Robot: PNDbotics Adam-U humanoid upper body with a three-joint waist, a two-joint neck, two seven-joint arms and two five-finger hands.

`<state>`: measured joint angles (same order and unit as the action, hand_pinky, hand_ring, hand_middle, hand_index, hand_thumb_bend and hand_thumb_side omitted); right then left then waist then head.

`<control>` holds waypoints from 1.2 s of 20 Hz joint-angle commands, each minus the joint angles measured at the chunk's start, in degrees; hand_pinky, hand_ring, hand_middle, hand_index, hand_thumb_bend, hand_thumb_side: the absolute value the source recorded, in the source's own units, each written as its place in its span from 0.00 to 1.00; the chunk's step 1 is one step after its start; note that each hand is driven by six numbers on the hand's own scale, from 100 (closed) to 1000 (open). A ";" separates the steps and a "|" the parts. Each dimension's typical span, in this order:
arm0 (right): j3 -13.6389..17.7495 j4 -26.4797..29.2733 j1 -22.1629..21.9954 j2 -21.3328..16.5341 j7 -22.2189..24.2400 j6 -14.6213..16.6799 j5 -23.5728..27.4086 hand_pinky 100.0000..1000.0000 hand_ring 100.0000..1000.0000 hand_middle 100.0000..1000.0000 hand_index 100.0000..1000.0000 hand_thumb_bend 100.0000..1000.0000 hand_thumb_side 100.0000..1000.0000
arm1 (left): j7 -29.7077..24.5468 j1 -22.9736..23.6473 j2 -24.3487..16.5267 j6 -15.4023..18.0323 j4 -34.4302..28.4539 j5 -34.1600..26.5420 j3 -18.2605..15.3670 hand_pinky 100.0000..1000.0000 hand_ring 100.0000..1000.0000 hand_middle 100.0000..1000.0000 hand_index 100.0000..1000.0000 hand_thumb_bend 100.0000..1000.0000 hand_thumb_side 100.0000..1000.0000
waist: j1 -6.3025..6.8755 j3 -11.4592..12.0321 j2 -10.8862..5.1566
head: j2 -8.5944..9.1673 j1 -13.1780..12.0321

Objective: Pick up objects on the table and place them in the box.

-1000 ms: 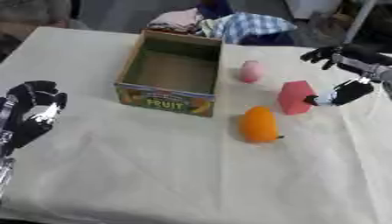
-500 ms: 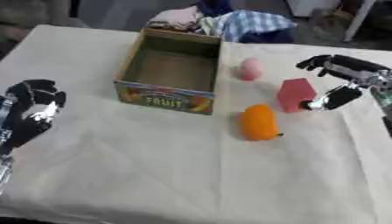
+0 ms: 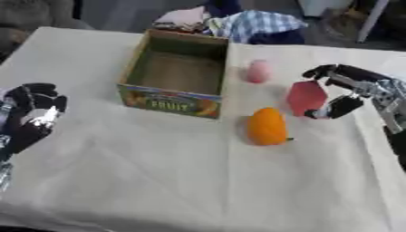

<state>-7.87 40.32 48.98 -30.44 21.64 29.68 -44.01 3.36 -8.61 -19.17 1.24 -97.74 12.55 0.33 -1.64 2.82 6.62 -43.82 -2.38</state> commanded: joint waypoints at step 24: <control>1.95 4.90 1.93 -0.48 -15.65 -0.22 -6.86 0.63 0.69 0.41 0.59 0.32 0.05 | -0.08 -0.75 -0.82 0.15 -0.50 -0.51 -0.19 0.66 0.58 0.57 0.71 0.27 0.40 | -0.06 0.28 -0.74 | -0.07 0.03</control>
<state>-6.41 43.44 49.46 -28.94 6.45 29.47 -51.48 3.26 -8.62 -19.15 1.32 -97.47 12.51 0.46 -1.76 3.17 6.68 -43.82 -2.35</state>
